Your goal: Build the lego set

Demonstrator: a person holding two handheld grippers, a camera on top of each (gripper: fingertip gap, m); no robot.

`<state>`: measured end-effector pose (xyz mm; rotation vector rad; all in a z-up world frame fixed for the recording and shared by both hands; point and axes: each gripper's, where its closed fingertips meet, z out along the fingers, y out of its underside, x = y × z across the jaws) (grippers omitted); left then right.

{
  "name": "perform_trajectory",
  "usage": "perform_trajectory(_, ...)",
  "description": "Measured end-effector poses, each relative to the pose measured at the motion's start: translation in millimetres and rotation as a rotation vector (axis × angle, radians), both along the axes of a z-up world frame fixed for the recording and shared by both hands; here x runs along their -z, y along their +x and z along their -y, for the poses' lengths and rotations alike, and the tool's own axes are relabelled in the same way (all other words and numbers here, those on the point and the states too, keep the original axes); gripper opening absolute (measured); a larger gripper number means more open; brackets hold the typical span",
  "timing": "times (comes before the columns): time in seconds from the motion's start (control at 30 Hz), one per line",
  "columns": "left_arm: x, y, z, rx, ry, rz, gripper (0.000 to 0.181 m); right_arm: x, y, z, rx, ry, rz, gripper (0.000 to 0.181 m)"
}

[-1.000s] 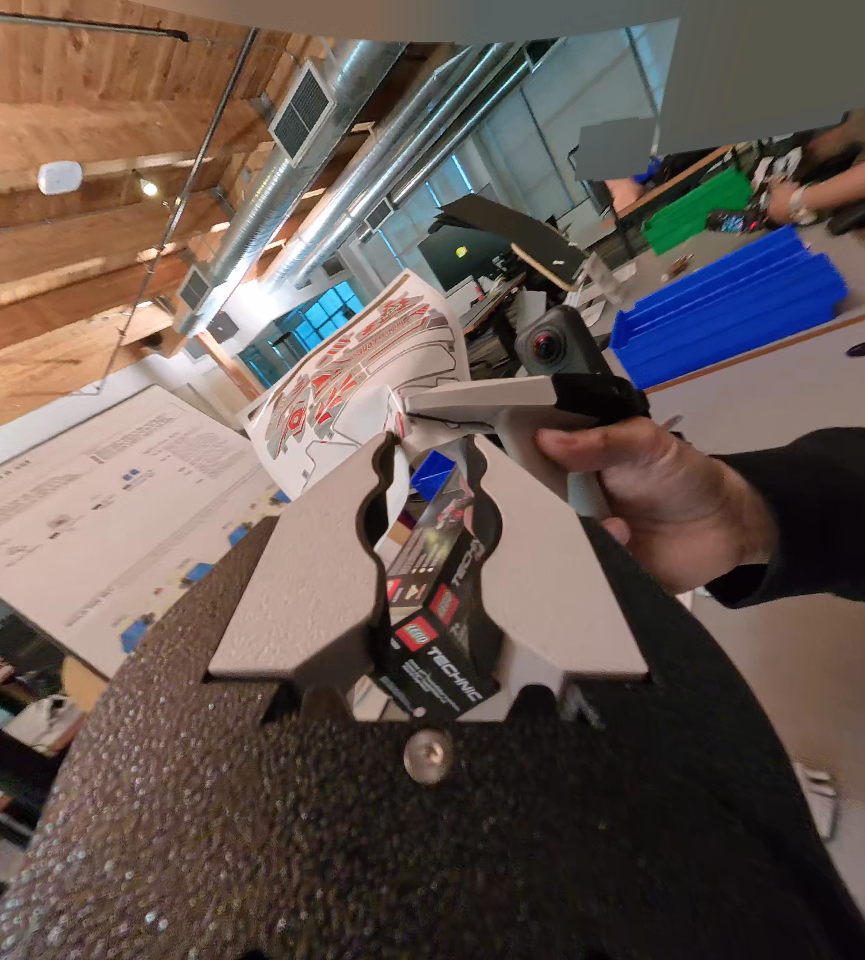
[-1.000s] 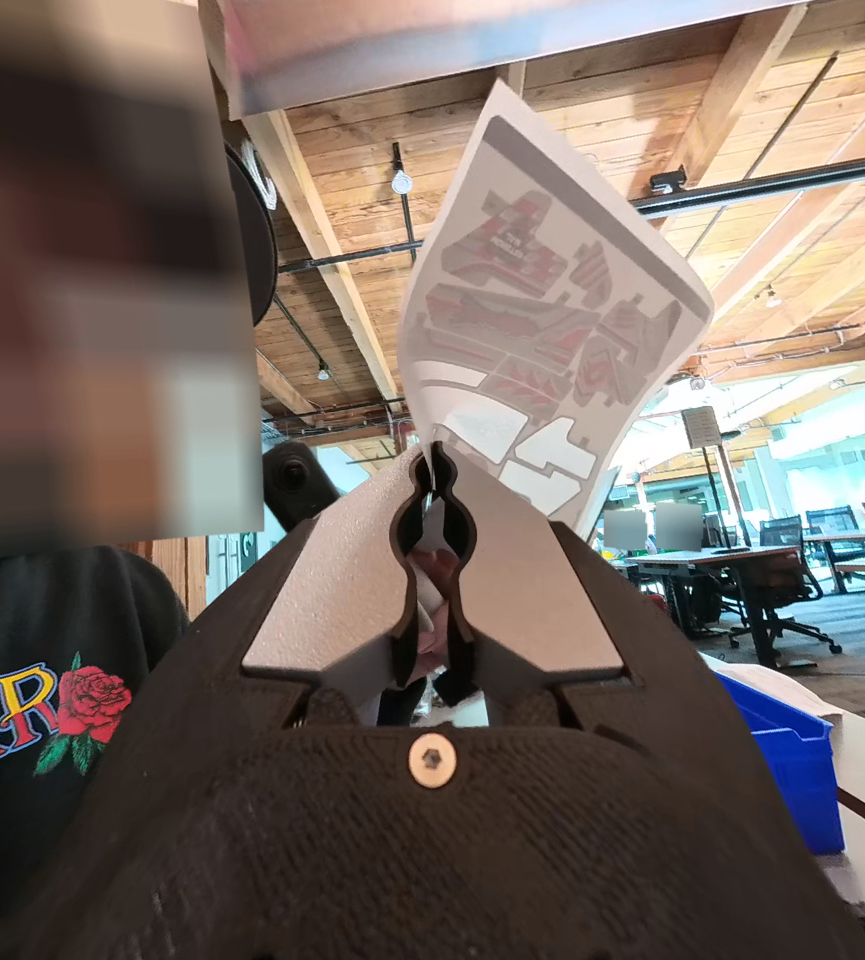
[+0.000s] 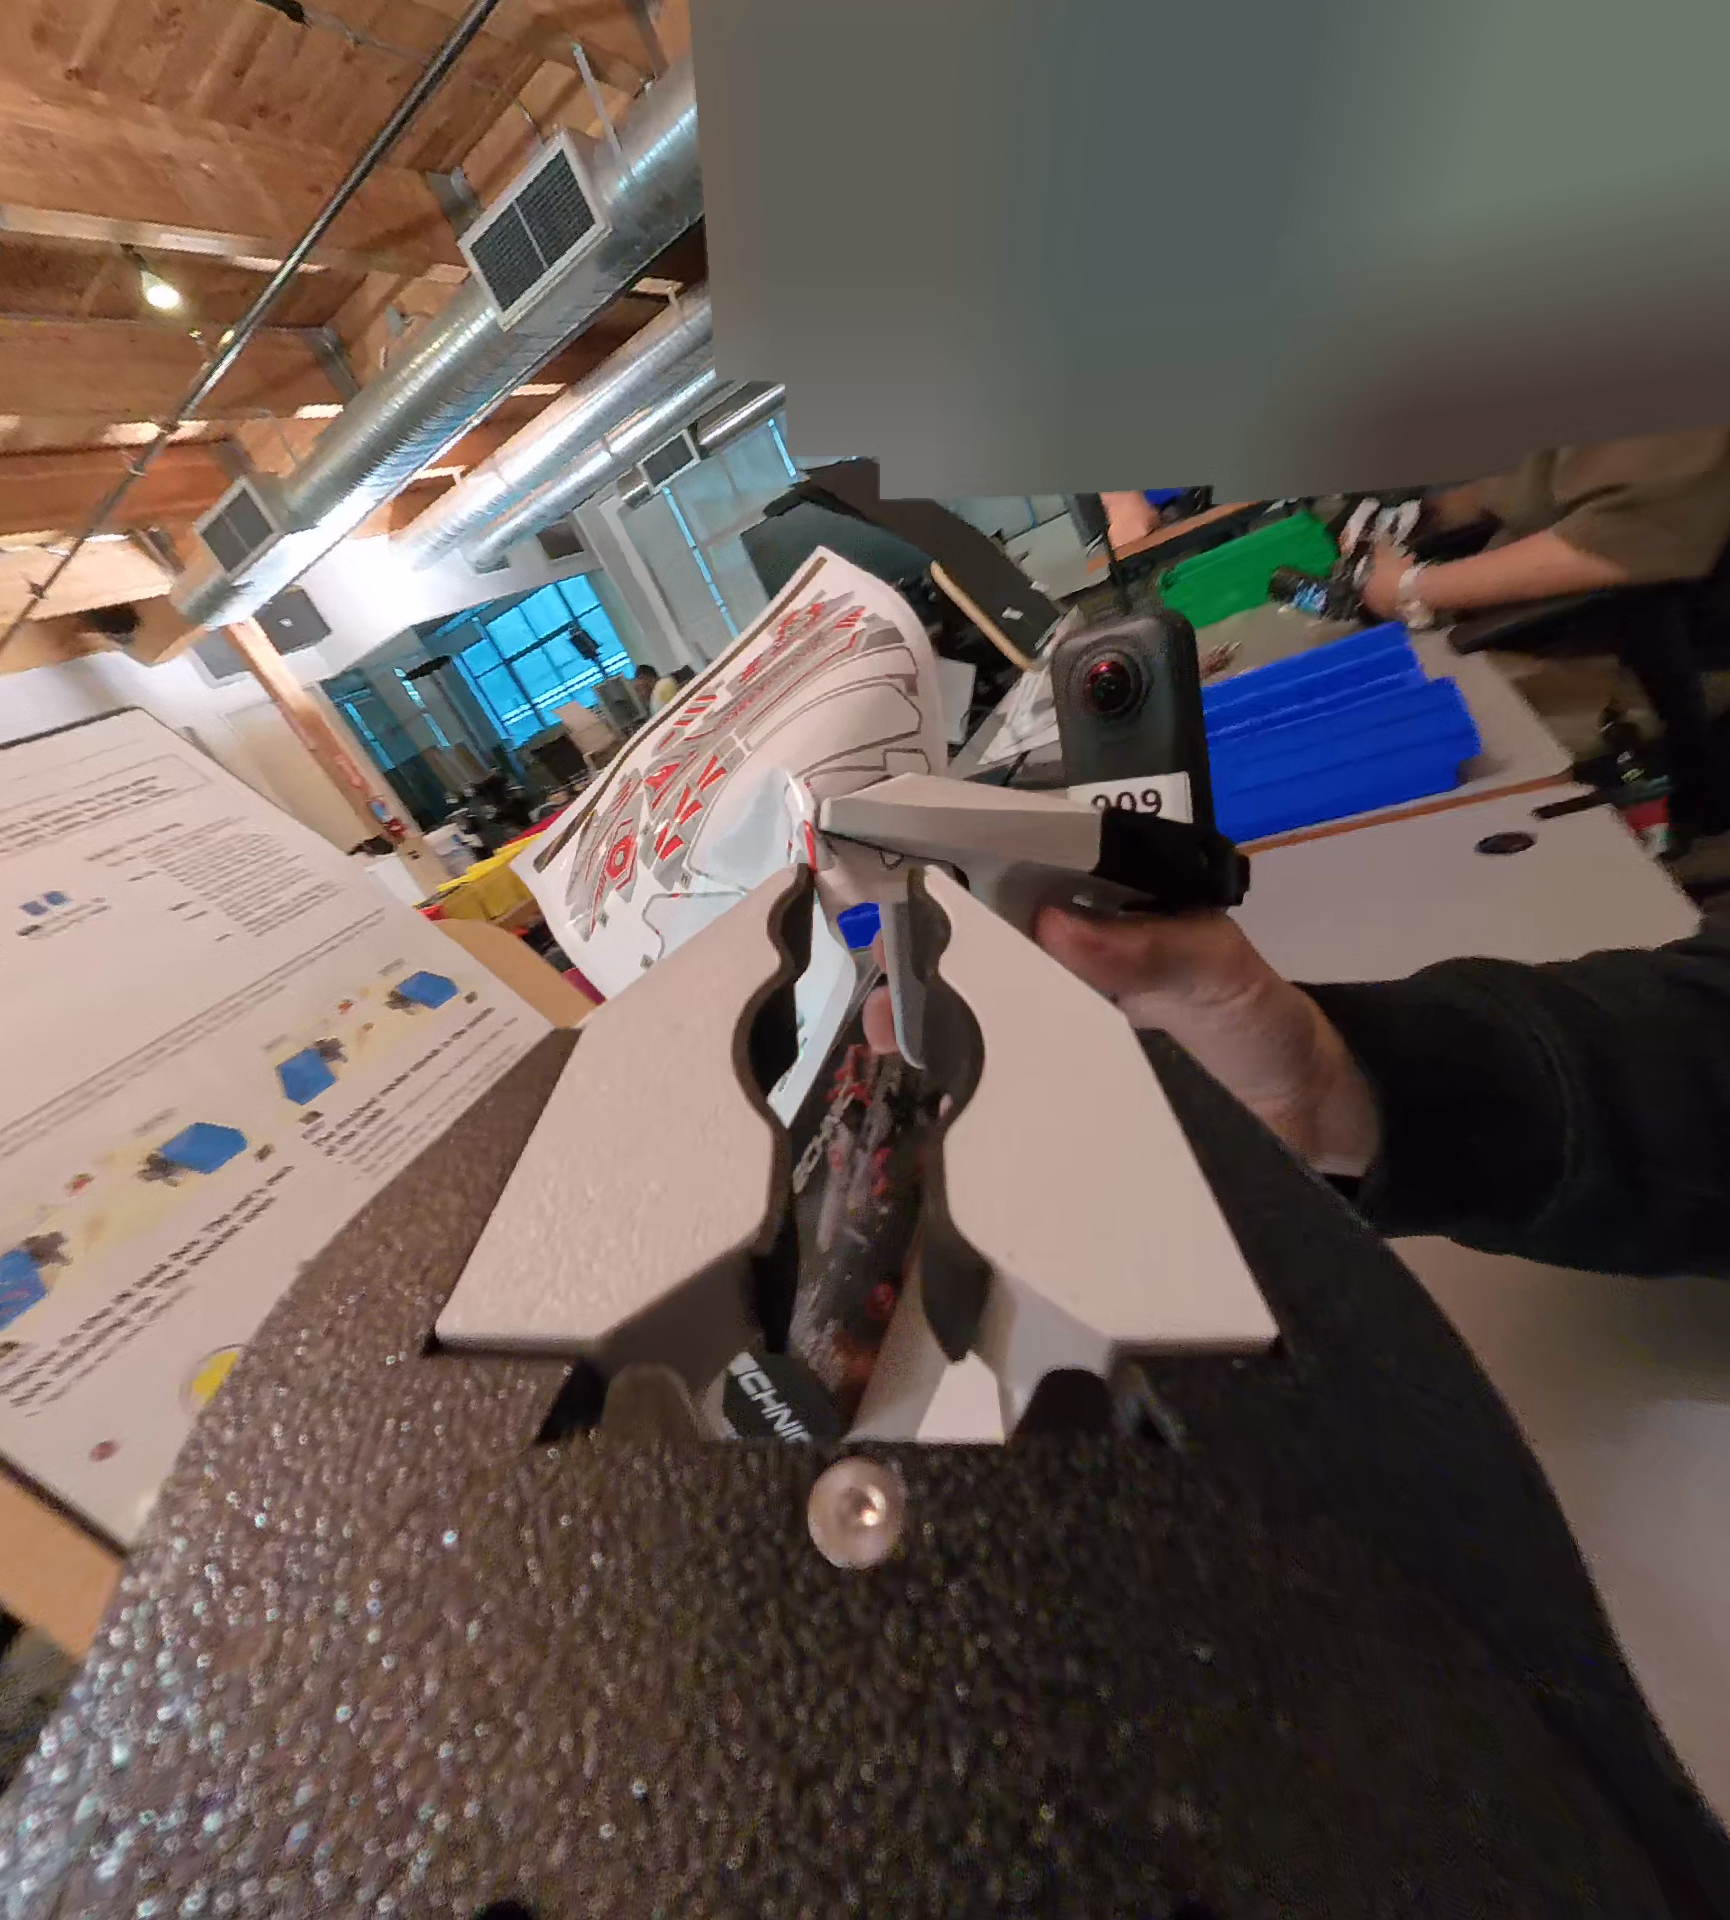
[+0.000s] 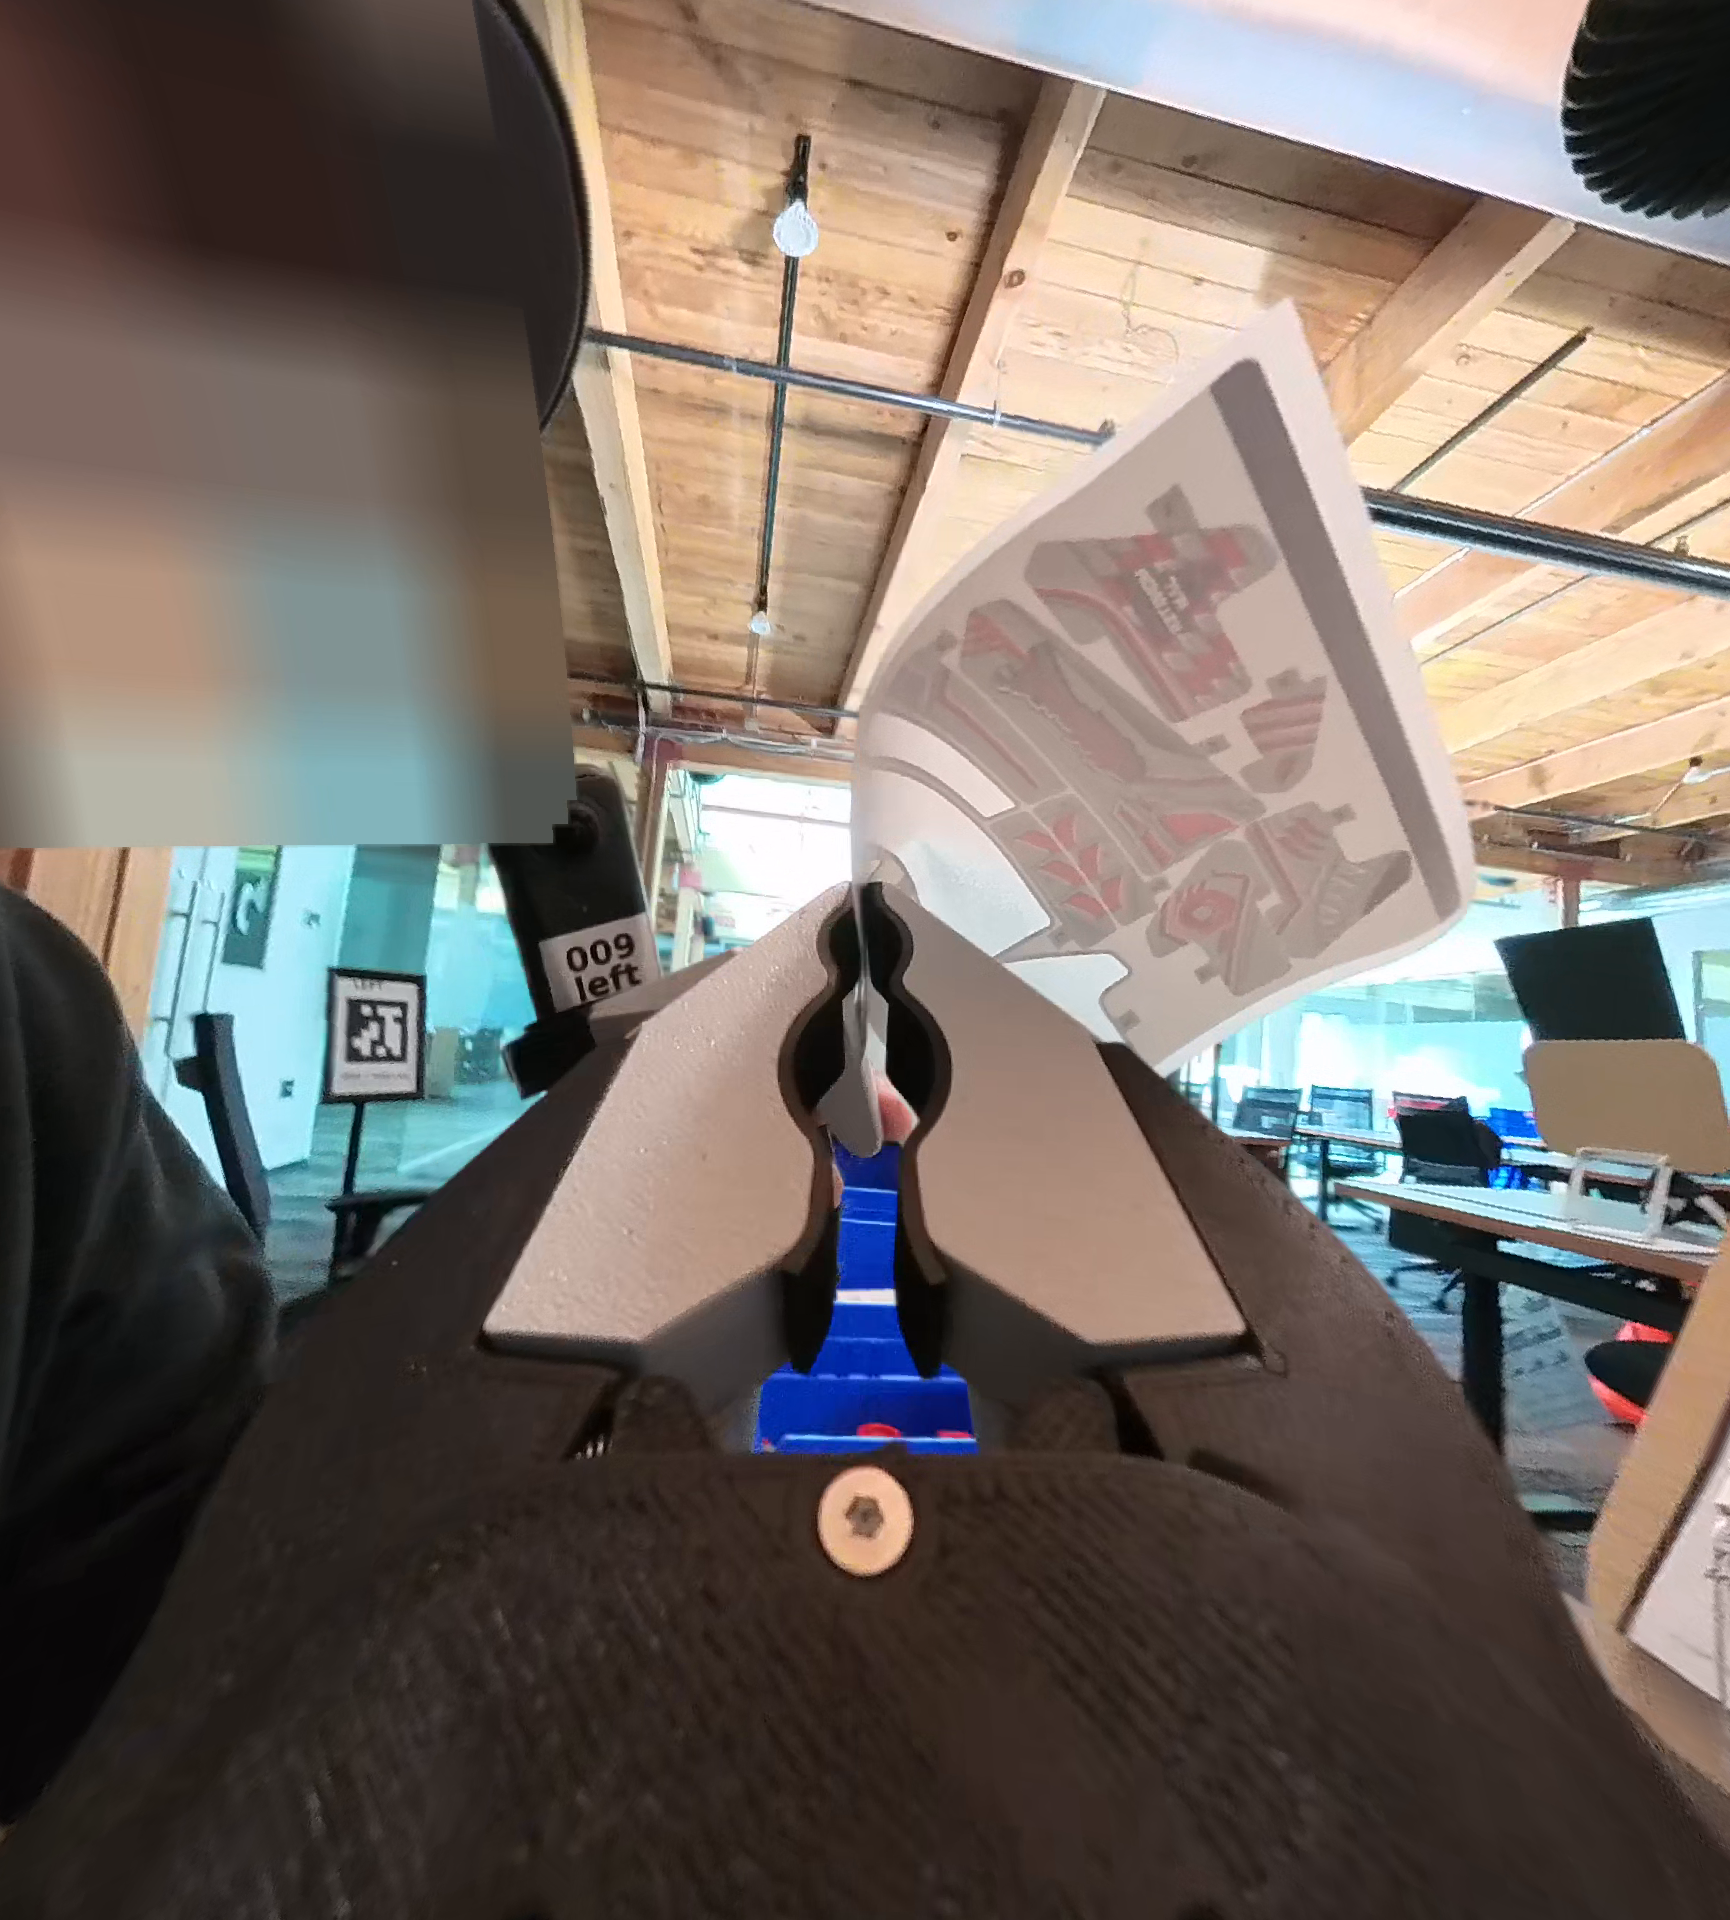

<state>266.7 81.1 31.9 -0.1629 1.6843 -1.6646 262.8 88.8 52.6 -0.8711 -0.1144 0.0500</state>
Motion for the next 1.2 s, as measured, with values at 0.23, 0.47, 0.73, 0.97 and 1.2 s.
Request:
perform_trajectory(0.23, -4, -4, -4, 0.100, -0.084, -0.079, 0.014, 2, -4, -2, 0.109, -0.047, 0.115, 0.000)
perform_trajectory(0.47, -5, -3, -10, 0.055, -0.037, 0.003, 0.014, 3, -1, -3, 0.148, -0.061, 0.112, 0.000)
perform_trajectory(0.73, -2, 1, -11, 0.012, 0.001, 0.024, 0.012, 5, 0, -5, 0.142, -0.076, 0.105, 0.000)
perform_trajectory(0.97, -1, -3, -10, 0.081, -0.015, 0.006, 0.005, 6, -6, -4, 0.059, -0.082, 0.111, 0.000)
perform_trajectory(1.2, 1, -13, -6, 0.191, -0.034, -0.045, 0.004, 9, -14, 0, -0.045, -0.082, 0.146, 0.000)
